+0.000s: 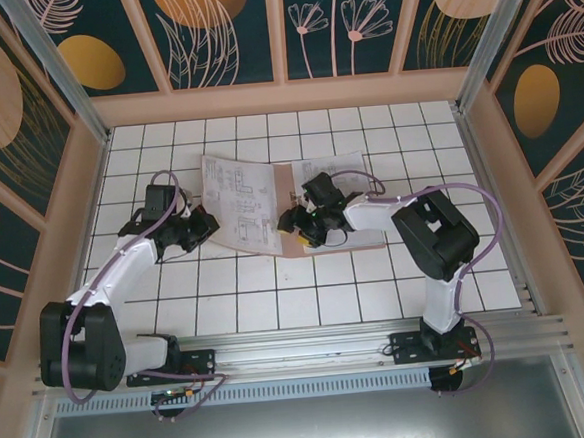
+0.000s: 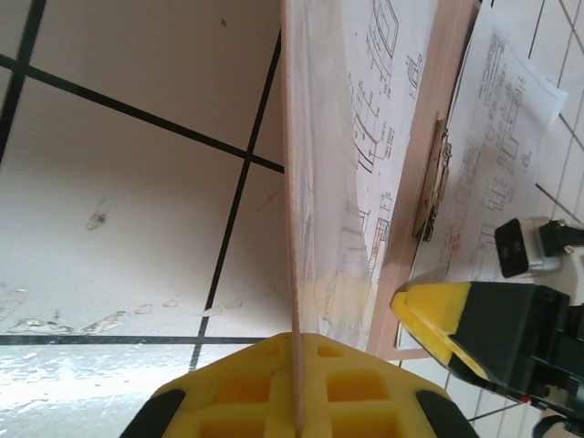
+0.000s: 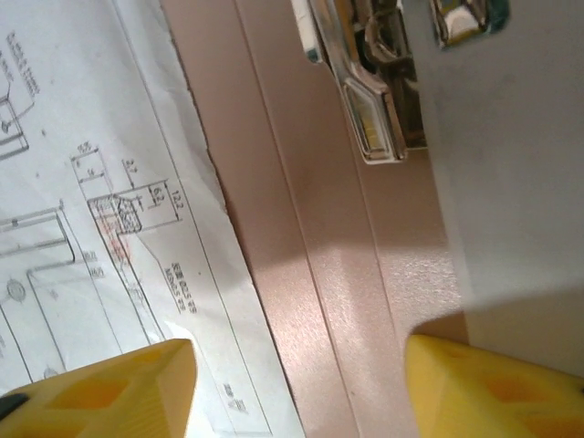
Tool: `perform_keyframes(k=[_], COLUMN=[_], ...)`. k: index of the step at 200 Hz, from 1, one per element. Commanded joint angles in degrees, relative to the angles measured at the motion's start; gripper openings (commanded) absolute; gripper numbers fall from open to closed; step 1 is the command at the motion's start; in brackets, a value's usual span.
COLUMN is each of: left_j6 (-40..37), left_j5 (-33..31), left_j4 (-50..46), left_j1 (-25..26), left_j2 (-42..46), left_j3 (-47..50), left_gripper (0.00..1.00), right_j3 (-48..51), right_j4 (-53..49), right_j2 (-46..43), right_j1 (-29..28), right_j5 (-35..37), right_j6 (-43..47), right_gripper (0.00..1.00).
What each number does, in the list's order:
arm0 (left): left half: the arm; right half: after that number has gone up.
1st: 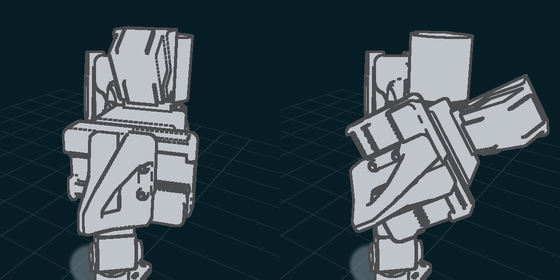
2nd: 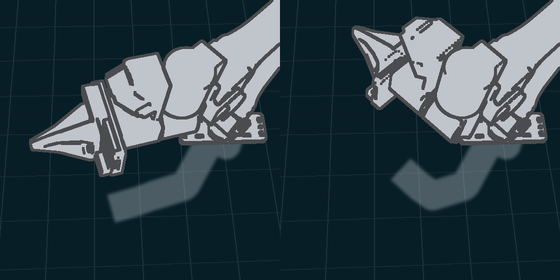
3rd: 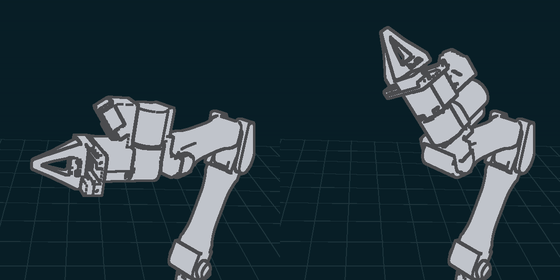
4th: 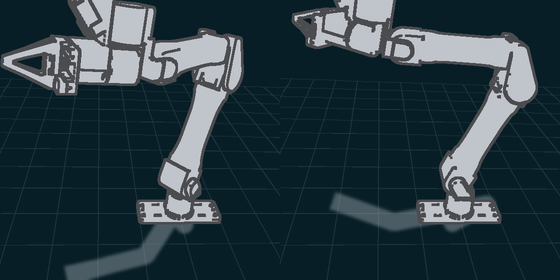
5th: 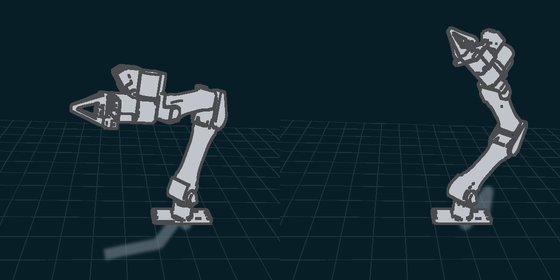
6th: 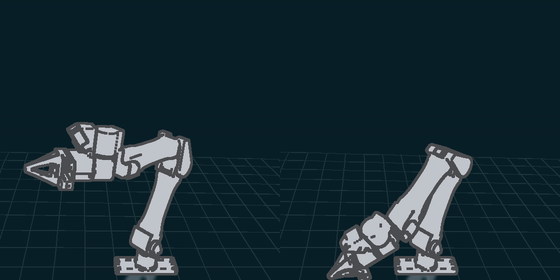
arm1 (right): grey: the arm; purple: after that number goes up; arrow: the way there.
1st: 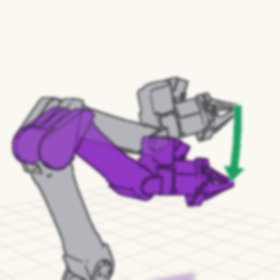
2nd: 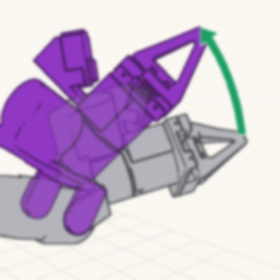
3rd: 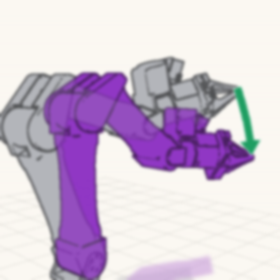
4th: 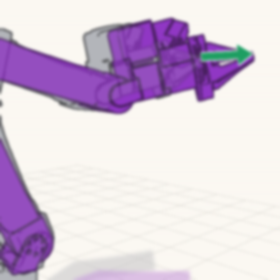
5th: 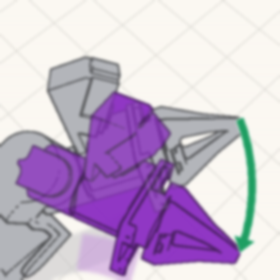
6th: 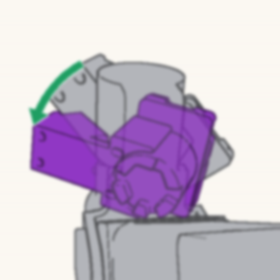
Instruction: Put the files into the folder
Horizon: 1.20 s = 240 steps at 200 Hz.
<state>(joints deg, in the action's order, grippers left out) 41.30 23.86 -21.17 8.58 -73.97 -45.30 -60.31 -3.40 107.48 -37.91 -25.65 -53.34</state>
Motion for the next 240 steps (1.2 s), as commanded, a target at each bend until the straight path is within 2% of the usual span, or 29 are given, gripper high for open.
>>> perform_keyframes(k=[1, 29, 50, 65, 84, 133, 178, 217, 240], left_j6=[-4.7, -7.47, -9.32, -10.45, -11.81, -14.44, -16.13, -17.04, -16.31], left_j5=[-7.01, -12.03, -15.02, -16.72, -19.35, -21.34, -13.81, -12.67, -10.57], left_j4=[-6.27, -10.74, -13.23, -14.59, -16.54, -19.35, -18.6, -19.52, -18.71], left_j1=[-0.14, -0.14, -0.14, -0.14, -0.14, -0.14, 0.03, 0.3, 1.32], left_j2=[0.94, 1.11, 1.03, 0.96, 0.48, -1.43, -3.96, -6.32, -7.17], left_j3=[-3.56, -6.82, -9.15, -10.07, -13.66, -19.47, -23.06, -25.9, -27.71], left_gripper=[0.0, 0.0, 0.0, 0.0, 0.0, 0.0, 0.0, 0.0, 0.0], right_j3=[-1.94, 3.1, 8.47, 10.65, 11.7, 11.84, 8.04, 3.42, 1.98], right_j4=[-2.5, 1.14, 2.91, 2.75, 2.52, 3.22, 1.32, -4.15, -7.45], right_j2=[-3.33, -10.57, -14.57, -14.98, -13.66, -8.25, -3.85, -0.06, 2.1], right_j1=[1.29, 6.26, 13.82, 17.71, 19.73, 18.35, 14.89, 12.8, 12.06], right_j5=[1.93, 3.36, 3.26, 2.24, 1.45, 0.58, -0.04, 1.45, 1.79], right_j6=[3.3, 1.99, 1.56, 2.24, 2.43, -0.95, -1.15, -0.98, -0.76], right_gripper=[0.68, 0.69, 0.68, 0.66, 0.64, 0.58, 0.5, 0.31, 0.24])
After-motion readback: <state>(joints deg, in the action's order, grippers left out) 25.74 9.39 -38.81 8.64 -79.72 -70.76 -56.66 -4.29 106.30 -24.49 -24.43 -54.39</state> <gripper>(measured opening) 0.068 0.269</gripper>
